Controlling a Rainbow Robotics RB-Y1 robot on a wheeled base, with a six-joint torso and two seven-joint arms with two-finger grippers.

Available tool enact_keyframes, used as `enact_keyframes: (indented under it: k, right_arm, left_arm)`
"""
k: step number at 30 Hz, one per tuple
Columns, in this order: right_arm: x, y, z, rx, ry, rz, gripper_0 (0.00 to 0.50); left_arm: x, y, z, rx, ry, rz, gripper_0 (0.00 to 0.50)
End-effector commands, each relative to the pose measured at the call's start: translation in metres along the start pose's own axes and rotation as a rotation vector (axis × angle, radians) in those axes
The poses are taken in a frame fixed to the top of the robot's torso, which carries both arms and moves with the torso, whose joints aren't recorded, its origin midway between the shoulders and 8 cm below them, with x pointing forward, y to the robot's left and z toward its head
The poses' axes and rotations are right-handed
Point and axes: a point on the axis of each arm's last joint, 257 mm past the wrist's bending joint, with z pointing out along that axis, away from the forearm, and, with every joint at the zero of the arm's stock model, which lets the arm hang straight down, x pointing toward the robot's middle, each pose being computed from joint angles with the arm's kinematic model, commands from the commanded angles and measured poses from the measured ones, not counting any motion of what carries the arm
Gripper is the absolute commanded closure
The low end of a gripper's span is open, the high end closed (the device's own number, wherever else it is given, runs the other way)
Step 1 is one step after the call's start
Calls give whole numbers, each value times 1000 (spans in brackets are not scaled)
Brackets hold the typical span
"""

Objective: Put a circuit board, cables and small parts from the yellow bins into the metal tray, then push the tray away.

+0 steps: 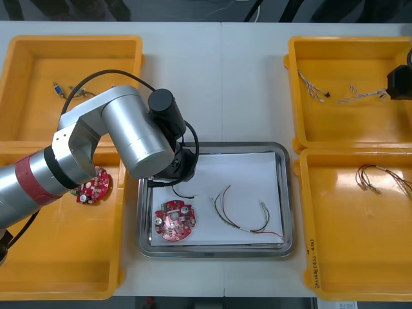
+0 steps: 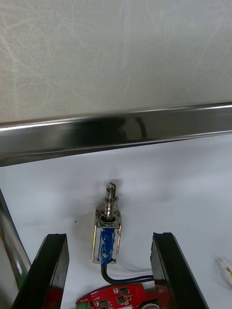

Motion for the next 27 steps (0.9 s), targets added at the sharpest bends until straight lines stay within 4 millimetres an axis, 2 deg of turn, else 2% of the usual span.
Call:
enact_keyframes:
  k: [1, 8, 15, 27]
  right_arm:
    - [0, -3, -14, -15, -28, 38, 500]
    - [-5, 13, -9, -42, -54, 47, 500]
    - [-10, 31, 1, -65, -83, 60, 500]
    - [2, 28, 13, -55, -73, 58, 500]
  left_arm:
    - [-1, 5, -4, -3, -25, -13, 0]
    - [-4, 5, -17, 0, -34, -13, 0]
    - [-9, 8, -46, 0, -8, -33, 0]
    - [-28, 24, -87, -18, -3, -70, 0]
